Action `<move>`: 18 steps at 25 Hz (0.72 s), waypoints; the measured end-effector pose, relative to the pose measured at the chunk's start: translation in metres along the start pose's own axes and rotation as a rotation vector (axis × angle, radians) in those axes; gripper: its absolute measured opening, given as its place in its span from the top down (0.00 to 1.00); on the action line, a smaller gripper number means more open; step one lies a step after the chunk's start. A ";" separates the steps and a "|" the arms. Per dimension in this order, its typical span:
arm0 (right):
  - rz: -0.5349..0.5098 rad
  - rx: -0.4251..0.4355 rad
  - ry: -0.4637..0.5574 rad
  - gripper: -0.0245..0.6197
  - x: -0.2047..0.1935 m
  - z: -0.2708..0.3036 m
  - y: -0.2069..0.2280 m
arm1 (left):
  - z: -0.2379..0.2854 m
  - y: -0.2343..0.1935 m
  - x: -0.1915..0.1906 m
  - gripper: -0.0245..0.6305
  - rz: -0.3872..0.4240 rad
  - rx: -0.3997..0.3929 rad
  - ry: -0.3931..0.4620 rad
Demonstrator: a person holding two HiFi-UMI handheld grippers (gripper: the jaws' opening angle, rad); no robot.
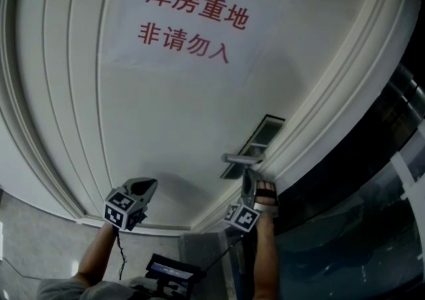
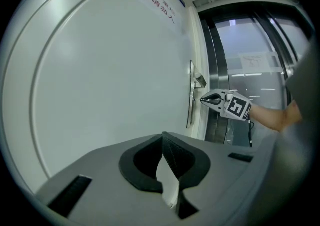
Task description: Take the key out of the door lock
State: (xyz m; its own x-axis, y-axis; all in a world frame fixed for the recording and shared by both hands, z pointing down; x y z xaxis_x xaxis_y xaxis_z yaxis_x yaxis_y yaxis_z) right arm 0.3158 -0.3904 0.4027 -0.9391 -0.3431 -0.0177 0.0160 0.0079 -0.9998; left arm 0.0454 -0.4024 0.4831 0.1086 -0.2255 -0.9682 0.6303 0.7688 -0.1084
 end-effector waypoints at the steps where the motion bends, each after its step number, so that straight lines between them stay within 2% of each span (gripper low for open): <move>1: 0.003 -0.002 0.005 0.93 0.001 0.000 0.001 | 0.000 0.000 0.000 0.95 0.000 0.001 0.000; 18: -0.019 -0.019 -0.001 0.93 0.000 0.000 0.002 | -0.001 -0.001 0.001 0.95 0.002 0.002 0.001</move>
State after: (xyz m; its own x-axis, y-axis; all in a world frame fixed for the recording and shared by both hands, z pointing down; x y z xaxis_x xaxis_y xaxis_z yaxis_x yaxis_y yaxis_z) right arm 0.3159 -0.3901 0.4011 -0.9389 -0.3443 0.0009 -0.0080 0.0193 -0.9998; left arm 0.0441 -0.4031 0.4817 0.1092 -0.2230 -0.9687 0.6314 0.7682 -0.1057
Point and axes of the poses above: the fingertips, and each gripper's own axes: z forward along the fingers, y to its right, x out of its top, the point moved 1 cm from there along -z, backward along the fingers, and after that the axes turned 5 degrees about -y, right-handed, at the moved point
